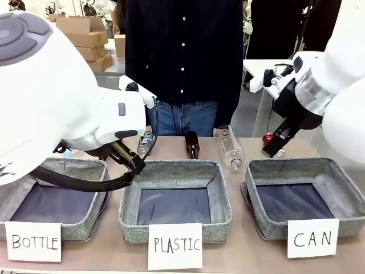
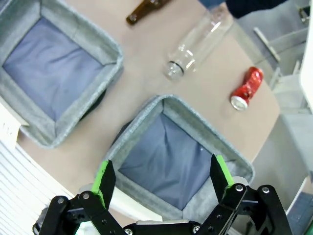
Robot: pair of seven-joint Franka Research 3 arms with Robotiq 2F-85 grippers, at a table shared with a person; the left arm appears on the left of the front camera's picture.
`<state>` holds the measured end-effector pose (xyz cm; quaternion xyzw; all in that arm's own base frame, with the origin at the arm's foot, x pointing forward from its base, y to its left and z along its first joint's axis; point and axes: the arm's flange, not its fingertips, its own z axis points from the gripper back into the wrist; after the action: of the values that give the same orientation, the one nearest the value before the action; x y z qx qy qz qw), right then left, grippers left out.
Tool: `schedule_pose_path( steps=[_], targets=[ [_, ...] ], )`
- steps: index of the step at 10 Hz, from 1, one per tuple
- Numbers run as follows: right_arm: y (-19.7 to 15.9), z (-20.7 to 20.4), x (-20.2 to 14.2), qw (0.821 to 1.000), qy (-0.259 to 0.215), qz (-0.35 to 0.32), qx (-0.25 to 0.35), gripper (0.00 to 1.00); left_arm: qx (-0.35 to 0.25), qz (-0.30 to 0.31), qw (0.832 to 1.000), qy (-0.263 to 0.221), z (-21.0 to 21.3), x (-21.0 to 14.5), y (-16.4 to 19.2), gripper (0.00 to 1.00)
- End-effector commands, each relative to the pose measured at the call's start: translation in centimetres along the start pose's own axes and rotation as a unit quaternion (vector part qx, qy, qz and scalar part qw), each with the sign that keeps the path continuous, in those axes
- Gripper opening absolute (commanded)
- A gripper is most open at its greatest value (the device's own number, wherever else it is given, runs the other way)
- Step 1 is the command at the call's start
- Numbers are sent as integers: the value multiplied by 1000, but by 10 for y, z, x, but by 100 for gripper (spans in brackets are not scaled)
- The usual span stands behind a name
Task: Sort the can waste into the basket.
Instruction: Pick up the can waste from the table and place it in the right Fabric basket.
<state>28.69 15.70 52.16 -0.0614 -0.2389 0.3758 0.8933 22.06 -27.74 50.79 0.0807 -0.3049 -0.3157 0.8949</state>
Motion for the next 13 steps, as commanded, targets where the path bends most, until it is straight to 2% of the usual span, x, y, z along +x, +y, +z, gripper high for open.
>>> schedule_pose_path(
  steps=[1,3,4,5,6,7,8,9,10,11,12,13],
  targets=[
    [1,1,1,1000,-6,-9,8,100,6,-5,1000,-3,2,0,3,100],
    [1,1,1,1000,-6,-9,8,100,0,0,1000,0,0,0,0,100],
    [0,0,0,1000,0,0,0,100,-109,2,993,-54,19,-8,22,100],
    [-22,23,-9,985,-83,-36,144,100,-264,45,951,-152,41,-42,74,100],
    [-46,49,-27,951,-128,-93,266,100,-347,101,911,-196,47,-88,120,100],
    [-71,68,-48,913,-141,-165,346,100,-389,169,880,-214,36,-138,159,100],
    [-97,78,-76,868,-180,-243,394,100,-413,223,855,-222,12,-186,178,100],
    [-124,81,-117,803,-255,-302,445,100,-443,281,817,-238,-21,-230,182,100],
    [-141,72,-146,749,-307,-360,463,100,-465,323,790,-236,-52,-260,175,100],
    [-148,59,-163,722,-332,-410,447,100,-481,350,772,-224,-82,-283,165,100],
    [-143,51,-167,729,-334,-442,403,100,-492,359,768,-196,-110,-296,155,100],
    [-151,87,-152,847,-248,-248,400,100,-506,348,774,-153,-140,-301,144,100]
  ],
)
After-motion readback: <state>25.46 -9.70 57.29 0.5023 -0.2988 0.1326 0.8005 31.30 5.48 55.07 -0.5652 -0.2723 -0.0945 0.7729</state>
